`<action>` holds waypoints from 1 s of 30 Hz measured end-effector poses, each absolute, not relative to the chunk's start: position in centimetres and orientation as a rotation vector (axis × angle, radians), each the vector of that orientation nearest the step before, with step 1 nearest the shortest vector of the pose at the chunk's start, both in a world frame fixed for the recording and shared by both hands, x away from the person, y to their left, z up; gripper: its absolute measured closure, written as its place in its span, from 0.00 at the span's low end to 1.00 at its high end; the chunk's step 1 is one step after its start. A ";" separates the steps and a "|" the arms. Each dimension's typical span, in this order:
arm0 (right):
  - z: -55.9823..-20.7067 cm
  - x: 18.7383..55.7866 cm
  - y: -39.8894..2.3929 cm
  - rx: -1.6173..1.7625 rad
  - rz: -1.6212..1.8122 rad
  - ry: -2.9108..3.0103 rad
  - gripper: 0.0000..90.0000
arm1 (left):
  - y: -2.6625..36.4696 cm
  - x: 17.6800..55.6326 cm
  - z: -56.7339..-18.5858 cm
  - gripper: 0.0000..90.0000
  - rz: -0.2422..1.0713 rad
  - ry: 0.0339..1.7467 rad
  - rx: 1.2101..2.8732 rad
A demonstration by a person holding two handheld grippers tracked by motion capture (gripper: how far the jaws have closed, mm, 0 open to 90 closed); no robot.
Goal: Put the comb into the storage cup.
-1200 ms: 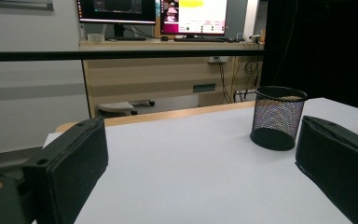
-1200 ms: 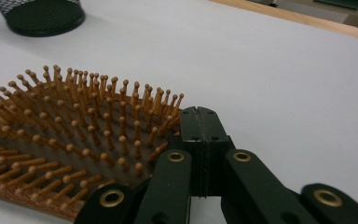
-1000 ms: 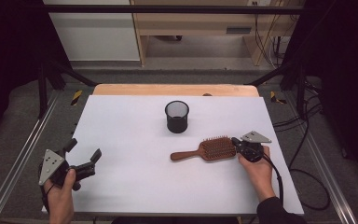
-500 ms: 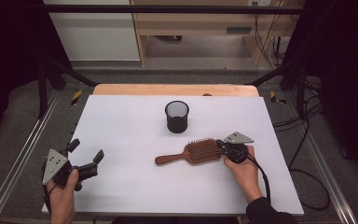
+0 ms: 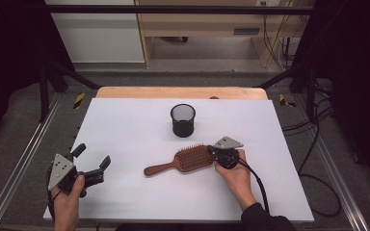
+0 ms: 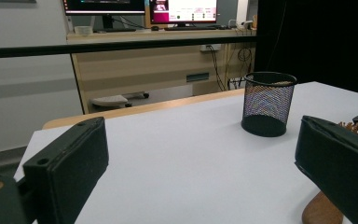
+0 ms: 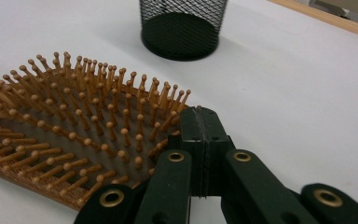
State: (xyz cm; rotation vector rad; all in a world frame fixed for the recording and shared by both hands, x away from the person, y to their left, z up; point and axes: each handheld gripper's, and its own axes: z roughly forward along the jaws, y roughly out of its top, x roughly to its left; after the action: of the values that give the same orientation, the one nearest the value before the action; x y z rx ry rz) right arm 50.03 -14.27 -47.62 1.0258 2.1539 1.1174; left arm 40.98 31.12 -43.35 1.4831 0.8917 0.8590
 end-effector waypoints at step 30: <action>-47.6 49.9 -8.2 0.919 1.187 2.250 1.00 | 30.7 40.9 -43.4 0.03 0.858 0.878 1.509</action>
State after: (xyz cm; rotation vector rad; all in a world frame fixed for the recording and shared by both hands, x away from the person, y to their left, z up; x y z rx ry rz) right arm 49.94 -8.17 -47.59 0.9187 2.2504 1.1873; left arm 40.91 30.70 -43.37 1.5092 0.8782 0.8576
